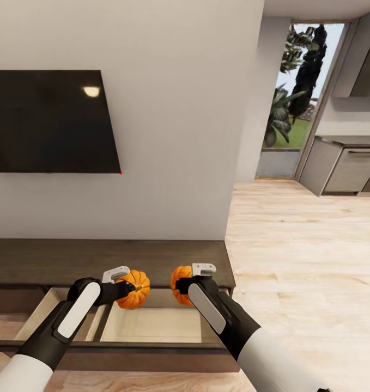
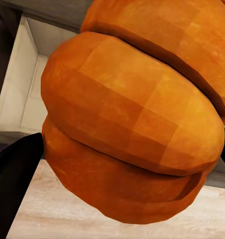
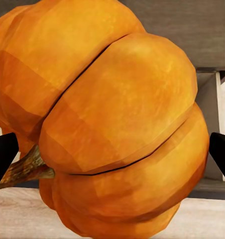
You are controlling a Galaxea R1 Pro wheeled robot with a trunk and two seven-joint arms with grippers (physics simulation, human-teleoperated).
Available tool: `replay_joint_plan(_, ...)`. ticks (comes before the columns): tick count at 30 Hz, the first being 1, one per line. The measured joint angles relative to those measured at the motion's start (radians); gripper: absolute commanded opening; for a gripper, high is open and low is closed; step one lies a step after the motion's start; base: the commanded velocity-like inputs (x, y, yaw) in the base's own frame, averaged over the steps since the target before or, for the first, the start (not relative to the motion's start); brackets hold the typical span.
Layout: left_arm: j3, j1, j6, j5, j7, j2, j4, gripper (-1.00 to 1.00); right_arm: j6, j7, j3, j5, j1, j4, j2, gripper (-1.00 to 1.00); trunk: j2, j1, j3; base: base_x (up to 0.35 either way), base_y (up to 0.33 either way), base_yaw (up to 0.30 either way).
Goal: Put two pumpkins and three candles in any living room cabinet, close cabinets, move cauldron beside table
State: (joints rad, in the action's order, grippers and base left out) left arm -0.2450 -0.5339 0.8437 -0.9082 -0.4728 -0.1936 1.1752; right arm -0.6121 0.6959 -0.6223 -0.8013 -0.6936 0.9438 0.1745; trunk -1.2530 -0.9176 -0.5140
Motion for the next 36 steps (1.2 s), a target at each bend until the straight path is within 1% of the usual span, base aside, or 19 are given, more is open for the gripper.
replay_joint_plan(3,0.0,0.001,0.029,0.0,0.0,0.0,0.0,-1.0,-0.004,0.003,0.002,-0.001,0.0,-0.017,0.0,-1.0,-0.021,-0.012,-0.009,0.0,0.0,0.0)
replay_joint_plan(6,0.001,0.0,0.053,0.001,0.0,0.001,0.0,-1.0,-0.004,0.003,0.004,0.001,-0.024,-0.083,0.0,-1.0,-0.042,-0.023,-0.019,0.0,0.0,0.0)
replay_joint_plan(7,0.001,0.0,0.057,0.001,-0.001,0.003,-0.001,-1.0,-0.004,0.004,0.004,-0.001,-0.037,-0.112,0.0,-1.0,-0.049,-0.027,-0.022,0.0,0.0,0.0)
replay_joint_plan(8,0.001,0.0,0.057,0.0,-0.002,0.003,-0.001,-1.0,0.0,0.004,0.003,-0.009,-0.04,-0.118,0.0,-1.0,-0.056,-0.031,-0.025,0.0,0.0,0.0)
replay_joint_plan(10,0.001,0.0,0.06,0.004,-0.017,0.005,-0.002,-1.0,0.004,0.004,0.003,-0.017,-0.046,-0.133,0.0,-1.0,-0.07,-0.038,-0.031,0.0,0.0,0.0)
replay_joint_plan(11,0.001,0.0,0.06,0.001,-0.043,0.007,-0.003,-1.0,0.007,0.003,0.003,-0.021,-0.048,-0.14,0.0,-1.0,-0.077,-0.042,-0.034,0.0,0.0,0.0)
replay_joint_plan(12,0.001,0.0,0.063,0.008,-0.063,0.008,-0.003,-1.0,0.009,0.003,0.003,-0.024,-0.049,-0.142,0.0,-1.0,-0.084,-0.046,-0.038,0.0,0.0,0.0)
replay_joint_plan(13,0.001,0.0,0.062,0.005,-0.088,0.008,-0.003,-1.0,0.01,0.003,0.003,-0.024,-0.05,-0.145,0.0,-1.0,-0.091,-0.05,-0.041,0.0,0.0,0.0)
replay_joint_plan(14,0.001,0.0,0.062,0.006,-0.099,0.009,-0.003,-1.0,0.011,0.003,0.003,-0.025,-0.05,-0.146,0.0,-1.0,-0.098,-0.054,-0.044,0.0,0.0,0.0)
replay_joint_plan(15,0.001,0.0,0.06,0.0,-0.106,0.009,-0.003,-1.0,0.012,0.003,0.003,-0.025,-0.05,-0.147,0.0,-1.0,-0.105,-0.058,-0.047,0.0,0.0,0.0)
replay_joint_plan(18,-0.001,0.0,0.055,0.001,-0.117,0.01,-0.004,-1.0,0.013,0.001,0.003,-0.025,-0.051,-0.15,0.0,-1.0,-0.126,-0.069,-0.056,0.0,0.0,0.0)
replay_joint_plan(21,-0.004,0.0,0.052,0.0,-0.121,0.016,-0.007,-1.0,0.014,0.001,0.003,-0.025,-0.051,-0.151,0.0,-1.0,-0.147,-0.081,-0.066,0.0,0.0,0.0)
replay_joint_plan(26,-0.007,0.0,0.046,-0.003,-0.122,0.041,-0.015,-1.0,0.014,0.0,0.003,-0.024,-0.051,-0.153,0.0,-1.0,-0.182,-0.1,-0.082,0.0,0.0,0.0)
replay_joint_plan(28,-0.008,0.0,0.046,0.0,-0.123,0.048,-0.017,-1.0,0.014,0.0,0.003,-0.024,-0.051,-0.153,0.0,-1.0,-0.196,-0.107,-0.088,0.0,0.0,0.0)
replay_joint_plan(36,-0.008,-0.001,0.042,0.003,-0.123,0.054,-0.024,-1.0,0.019,-0.007,0.002,-0.023,-0.051,-0.153,0.0,-1.0,-0.252,-0.138,-0.113,0.0,0.0,0.0)
